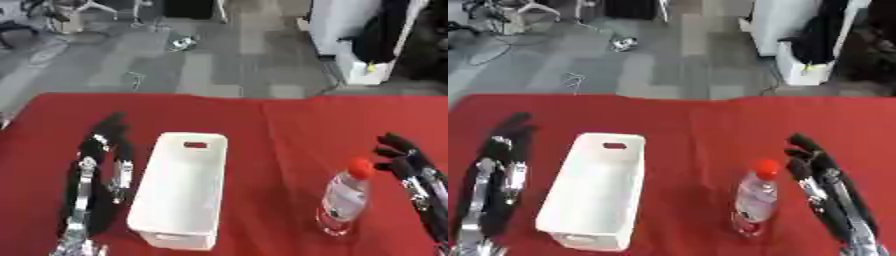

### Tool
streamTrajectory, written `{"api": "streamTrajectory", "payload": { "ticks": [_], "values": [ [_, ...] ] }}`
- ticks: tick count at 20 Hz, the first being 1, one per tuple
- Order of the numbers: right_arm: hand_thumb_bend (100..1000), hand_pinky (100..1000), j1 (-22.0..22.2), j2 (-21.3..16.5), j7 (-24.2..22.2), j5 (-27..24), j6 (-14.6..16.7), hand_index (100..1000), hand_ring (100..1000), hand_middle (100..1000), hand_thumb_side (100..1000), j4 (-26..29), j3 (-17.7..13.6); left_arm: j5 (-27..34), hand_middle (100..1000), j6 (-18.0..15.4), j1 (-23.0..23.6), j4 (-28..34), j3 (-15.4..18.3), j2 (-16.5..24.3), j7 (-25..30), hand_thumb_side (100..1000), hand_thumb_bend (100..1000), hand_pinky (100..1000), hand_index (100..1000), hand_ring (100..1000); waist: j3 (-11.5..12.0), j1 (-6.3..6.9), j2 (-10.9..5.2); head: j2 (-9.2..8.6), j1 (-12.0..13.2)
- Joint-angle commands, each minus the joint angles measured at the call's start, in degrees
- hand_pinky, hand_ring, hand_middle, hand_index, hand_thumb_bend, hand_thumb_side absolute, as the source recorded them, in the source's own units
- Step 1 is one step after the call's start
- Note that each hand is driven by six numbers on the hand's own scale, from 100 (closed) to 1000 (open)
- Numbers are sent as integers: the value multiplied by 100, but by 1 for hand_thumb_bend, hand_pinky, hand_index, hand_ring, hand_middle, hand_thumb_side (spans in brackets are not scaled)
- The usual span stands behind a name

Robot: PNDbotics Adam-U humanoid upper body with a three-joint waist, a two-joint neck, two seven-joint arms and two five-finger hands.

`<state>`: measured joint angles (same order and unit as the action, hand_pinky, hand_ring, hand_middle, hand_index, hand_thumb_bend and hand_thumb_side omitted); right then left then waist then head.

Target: Pick up objects on the table and place them in the box.

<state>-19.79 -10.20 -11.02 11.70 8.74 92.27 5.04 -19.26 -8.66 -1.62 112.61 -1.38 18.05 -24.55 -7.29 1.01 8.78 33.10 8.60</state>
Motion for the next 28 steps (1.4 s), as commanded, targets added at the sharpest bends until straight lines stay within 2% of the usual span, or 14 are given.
{"api": "streamTrajectory", "payload": {
  "ticks": [1,3,4,5,6,7,8,9,10,12,16,19,23,28],
  "values": [
    [624,784,-21,-141,-272,115,54,978,888,914,804,23,0,-29,852,-6,-33,44,23,8,37,888,122,824,935,847,-9,5,-48,177,-11],
    [645,788,0,-170,-491,198,79,990,897,924,766,-12,7,-26,852,-1,-31,34,24,5,47,888,122,824,936,847,-17,1,-43,266,8],
    [673,804,14,-192,-622,249,85,1000,923,943,704,-29,20,-24,852,3,-30,29,25,4,50,888,122,825,936,848,-21,0,-40,299,18],
    [662,796,25,-209,-750,300,90,1000,911,934,731,-39,25,-23,852,5,-28,25,26,3,53,888,122,824,936,848,-27,0,-39,319,27],
    [692,817,40,-232,-873,354,87,1000,943,960,652,-48,30,-22,852,7,-27,21,26,3,58,888,121,825,936,848,-31,-1,-37,331,39],
    [685,813,52,-252,-988,410,78,1000,938,955,669,-52,32,-20,852,9,-26,17,26,1,62,888,121,825,936,848,-36,0,-37,340,48],
    [696,830,65,-275,-1082,459,63,1000,961,972,603,-57,33,-20,853,10,-25,13,26,1,67,888,121,825,936,848,-39,-2,-36,343,58],
    [696,828,77,-314,-1192,536,13,1000,957,968,616,-74,40,-20,853,12,-25,7,25,1,72,888,121,825,936,848,-44,-2,-37,347,65],
    [680,860,89,-342,-1275,597,-57,1000,971,980,516,-93,38,-21,854,14,-25,3,24,1,76,884,125,826,941,848,-50,-2,-38,352,69],
    [681,914,97,-386,-1411,683,-313,1000,990,990,470,-147,31,-23,855,17,-24,-5,23,0,78,883,124,826,941,849,-59,1,-39,360,71],
    [700,978,89,-409,-1663,729,-789,1000,1000,1000,474,-177,33,-27,855,19,-20,-8,21,0,89,882,122,827,940,849,-56,18,-39,373,85],
    [697,977,86,-402,-1839,769,-929,1000,1000,1000,517,-134,39,-24,856,20,-18,-7,15,-2,100,882,120,827,941,849,-49,30,-42,376,89],
    [715,937,86,-371,-1787,695,-879,1000,989,984,593,-53,19,-17,856,16,-18,-10,4,-5,122,882,118,828,940,849,-28,31,-50,347,87],
    [718,883,26,-270,-1329,753,-580,976,949,939,631,-53,73,-1,857,8,-31,-8,-18,-2,157,883,116,829,940,849,39,30,-55,263,113]
  ]
}}
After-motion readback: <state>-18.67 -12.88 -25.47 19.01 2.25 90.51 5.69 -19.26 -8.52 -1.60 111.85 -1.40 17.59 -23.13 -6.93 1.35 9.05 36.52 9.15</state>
